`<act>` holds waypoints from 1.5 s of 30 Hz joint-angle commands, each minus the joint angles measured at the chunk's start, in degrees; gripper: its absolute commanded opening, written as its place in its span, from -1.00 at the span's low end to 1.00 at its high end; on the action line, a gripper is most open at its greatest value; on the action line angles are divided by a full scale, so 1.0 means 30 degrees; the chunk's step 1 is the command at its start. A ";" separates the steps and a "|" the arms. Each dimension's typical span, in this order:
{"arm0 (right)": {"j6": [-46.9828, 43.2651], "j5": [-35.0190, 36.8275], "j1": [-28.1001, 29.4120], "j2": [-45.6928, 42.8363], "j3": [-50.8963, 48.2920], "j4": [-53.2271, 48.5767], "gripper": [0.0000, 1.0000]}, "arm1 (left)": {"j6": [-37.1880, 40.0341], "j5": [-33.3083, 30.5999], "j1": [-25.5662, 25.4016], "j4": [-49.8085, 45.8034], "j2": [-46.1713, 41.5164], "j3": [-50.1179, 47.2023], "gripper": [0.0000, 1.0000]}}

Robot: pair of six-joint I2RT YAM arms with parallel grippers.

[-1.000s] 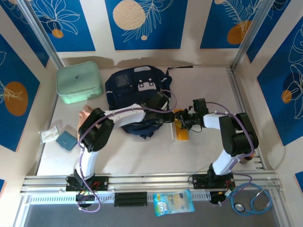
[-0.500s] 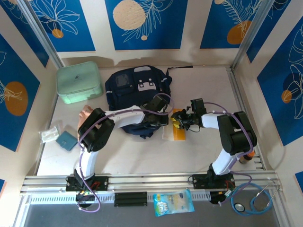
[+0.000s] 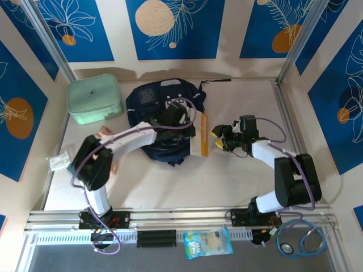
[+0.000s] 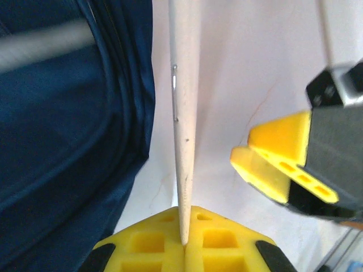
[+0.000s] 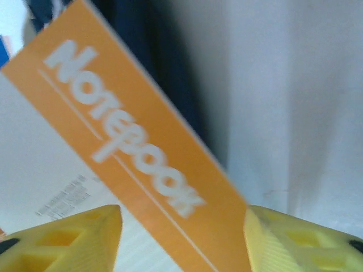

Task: Pack the student bag
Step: Pick up the book from the middle-right of the table, then pass the book.

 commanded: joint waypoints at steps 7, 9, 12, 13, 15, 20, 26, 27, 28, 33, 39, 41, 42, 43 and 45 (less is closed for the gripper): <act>0.3589 -0.0168 0.1029 -0.2825 -0.1339 0.3059 0.70 | -0.1669 0.1003 0.3096 0.3103 -0.2750 -0.1570 -1.00; 0.4236 -0.0011 0.1745 -0.2929 -0.1268 0.3784 0.77 | -0.2567 0.1480 0.3461 0.4351 -0.2836 -0.1661 -1.00; 0.5074 0.0133 0.2582 -0.2720 -0.1120 0.4848 0.83 | -0.4287 0.1645 0.3750 0.6299 -0.3116 -0.1859 -1.00; 0.5550 0.0179 0.2767 -0.2658 -0.1158 0.5309 0.84 | -0.4927 0.1579 0.3782 0.7232 -0.3262 -0.2140 -1.00; 0.6874 0.0137 0.2959 -0.2425 -0.1463 0.7002 0.88 | -0.6474 0.1496 0.3797 0.9321 -0.3465 -0.2720 -1.00; 0.8348 0.0402 0.3167 -0.2059 -0.1366 0.9786 0.91 | -0.8575 0.1403 0.3797 1.1725 -0.3656 -0.3758 -1.00; 0.9293 0.1431 0.3626 -0.0930 -0.0985 1.1801 0.91 | -0.9877 0.1603 0.3783 1.3047 -0.3685 -0.4553 -1.00; 0.9494 0.1455 0.3790 -0.0481 -0.0765 1.2163 0.90 | -1.0075 0.1526 0.3783 1.3219 -0.3714 -0.4659 -1.00; 0.9623 0.1517 0.4006 -0.0074 -0.0456 1.2510 0.89 | -1.0213 0.1469 0.3761 1.3353 -0.3737 -0.4748 -1.00; 0.9625 0.2143 0.5321 0.2168 0.1554 1.3333 0.81 | -1.0990 0.0776 0.3755 1.3558 -0.3831 -0.5383 -1.00; 1.0342 0.2868 0.5272 0.3533 0.1566 1.5954 0.53 | -1.1510 0.0842 0.3848 1.3625 -0.3920 -0.5916 -1.00; 1.0240 0.2869 0.5091 0.3469 0.1401 1.5956 0.37 | -1.1653 0.0746 0.3880 1.3673 -0.4020 -0.6147 -1.00; 1.0201 0.2977 0.4979 0.3345 0.1277 1.5846 0.26 | -1.1710 0.0608 0.3907 1.3636 -0.4106 -0.6298 -1.00; 1.0242 0.3022 0.4881 0.3213 0.1208 1.5655 0.19 | -1.1729 0.0489 0.3907 1.3560 -0.4195 -0.6415 -1.00; 1.0319 0.3127 0.4651 0.2848 0.1075 1.5315 0.04 | -1.1769 0.0218 0.3944 1.3461 -0.4326 -0.6753 -1.00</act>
